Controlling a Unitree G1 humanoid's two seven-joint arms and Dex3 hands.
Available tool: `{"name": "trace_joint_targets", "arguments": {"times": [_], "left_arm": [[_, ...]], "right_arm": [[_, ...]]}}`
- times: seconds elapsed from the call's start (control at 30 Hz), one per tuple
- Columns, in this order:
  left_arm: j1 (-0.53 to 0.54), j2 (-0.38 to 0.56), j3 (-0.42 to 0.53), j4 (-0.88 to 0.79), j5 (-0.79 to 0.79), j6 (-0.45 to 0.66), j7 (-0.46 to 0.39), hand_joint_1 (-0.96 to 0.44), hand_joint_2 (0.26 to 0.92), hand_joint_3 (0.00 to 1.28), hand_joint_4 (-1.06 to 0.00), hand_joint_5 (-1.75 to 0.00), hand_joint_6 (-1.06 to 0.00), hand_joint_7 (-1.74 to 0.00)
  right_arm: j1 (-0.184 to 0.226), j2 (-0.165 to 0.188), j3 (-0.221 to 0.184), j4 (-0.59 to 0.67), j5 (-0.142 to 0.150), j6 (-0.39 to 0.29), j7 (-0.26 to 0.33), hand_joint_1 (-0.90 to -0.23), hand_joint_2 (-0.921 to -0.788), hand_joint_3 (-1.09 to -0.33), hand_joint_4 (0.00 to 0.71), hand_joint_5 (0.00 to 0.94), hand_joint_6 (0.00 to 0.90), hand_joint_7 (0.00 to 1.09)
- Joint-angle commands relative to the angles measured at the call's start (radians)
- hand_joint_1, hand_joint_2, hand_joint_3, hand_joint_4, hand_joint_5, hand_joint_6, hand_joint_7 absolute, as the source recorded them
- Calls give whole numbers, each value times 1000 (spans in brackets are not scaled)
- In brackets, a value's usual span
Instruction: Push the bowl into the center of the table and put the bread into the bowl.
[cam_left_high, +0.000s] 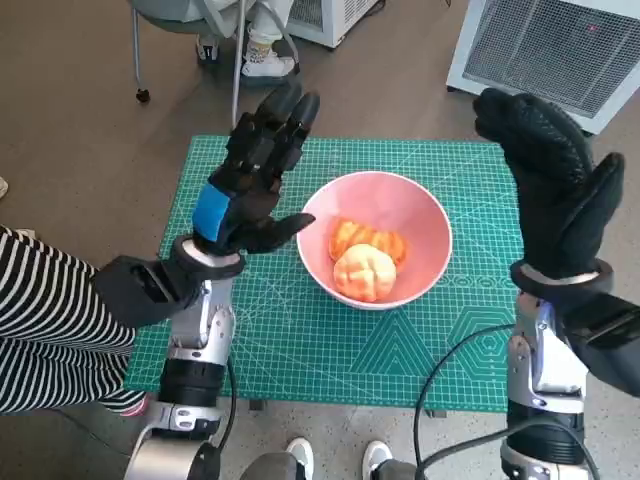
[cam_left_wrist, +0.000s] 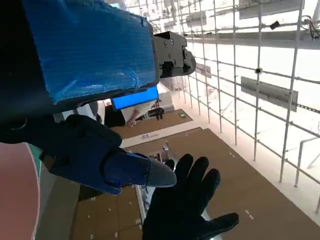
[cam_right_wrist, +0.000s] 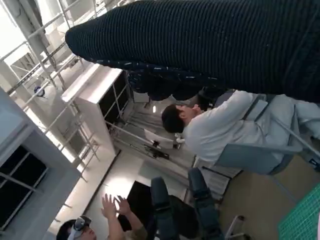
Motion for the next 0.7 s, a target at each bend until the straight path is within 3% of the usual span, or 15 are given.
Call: {"name": "trace_joint_targets", "arguments": {"times": [0.03, 0.4, 0.7], "left_arm": [[16, 1, 4, -3, 5, -42, -2, -610, 921, 186, 0, 0, 1, -293], [16, 11, 10, 21, 24, -106, 4, -638, 921, 335, 1, 1, 1, -203], [8, 15, 17, 40, 39, -141, 29, -690, 921, 439, 1, 1, 1, -105]], "right_arm": [[28, 21, 12, 23, -23, -13, -8, -707, -921, -689, 212, 11, 129, 428], [25, 27, 22, 57, -43, -29, -6, -699, -921, -691, 213, 8, 113, 415], [26, 24, 25, 83, -42, -31, 3, -688, -921, -692, 212, 5, 109, 411]]}}
